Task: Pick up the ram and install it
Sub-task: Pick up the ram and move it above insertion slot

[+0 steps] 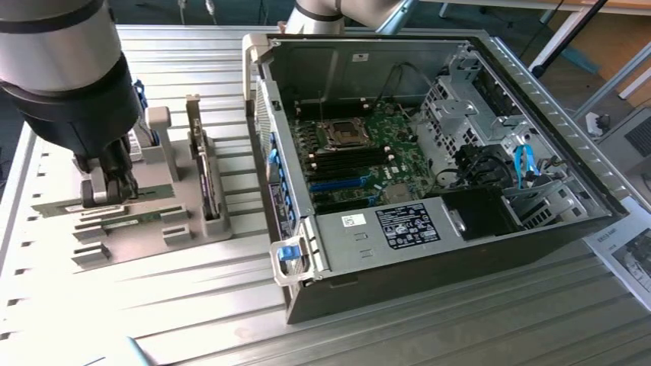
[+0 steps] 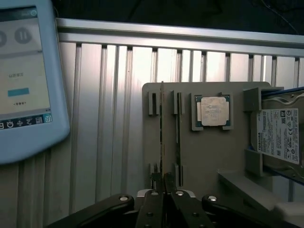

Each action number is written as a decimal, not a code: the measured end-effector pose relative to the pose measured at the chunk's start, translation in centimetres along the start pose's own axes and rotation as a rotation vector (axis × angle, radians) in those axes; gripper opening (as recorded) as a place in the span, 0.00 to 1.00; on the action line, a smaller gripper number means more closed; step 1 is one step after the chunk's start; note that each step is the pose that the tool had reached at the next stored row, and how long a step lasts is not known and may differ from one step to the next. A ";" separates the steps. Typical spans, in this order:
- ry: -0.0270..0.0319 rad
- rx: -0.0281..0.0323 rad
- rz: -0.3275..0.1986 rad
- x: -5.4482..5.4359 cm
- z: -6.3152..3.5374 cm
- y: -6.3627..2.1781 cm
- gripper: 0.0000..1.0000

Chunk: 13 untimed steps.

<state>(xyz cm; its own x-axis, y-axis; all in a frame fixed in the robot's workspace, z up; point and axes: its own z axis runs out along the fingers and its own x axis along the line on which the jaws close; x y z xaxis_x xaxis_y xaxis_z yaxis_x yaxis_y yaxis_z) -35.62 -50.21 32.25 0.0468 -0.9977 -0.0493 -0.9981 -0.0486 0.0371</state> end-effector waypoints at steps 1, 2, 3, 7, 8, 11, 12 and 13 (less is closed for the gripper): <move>0.0000 0.0000 0.000 0.0 -0.49 -0.01 0.12; 0.0000 0.0000 0.000 0.0 -0.85 -0.01 0.12; 0.0001 -0.0001 0.000 -0.1 -1.14 -0.01 0.12; 0.0000 0.0000 0.000 -0.1 -2.40 -0.02 0.12; 0.0000 0.0000 0.000 -0.1 -2.65 -0.02 0.12; 0.0001 -0.0001 0.000 -0.2 -3.77 -0.01 0.12; -0.0001 0.0001 0.000 -0.2 -4.07 -0.02 0.12; 0.0000 0.0000 0.000 -0.2 -4.37 -0.02 0.12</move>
<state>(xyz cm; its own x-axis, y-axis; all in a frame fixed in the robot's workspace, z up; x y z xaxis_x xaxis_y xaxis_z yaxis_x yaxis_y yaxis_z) -35.44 -50.20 36.62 0.0468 -0.9977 -0.0493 -0.9981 -0.0486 0.0371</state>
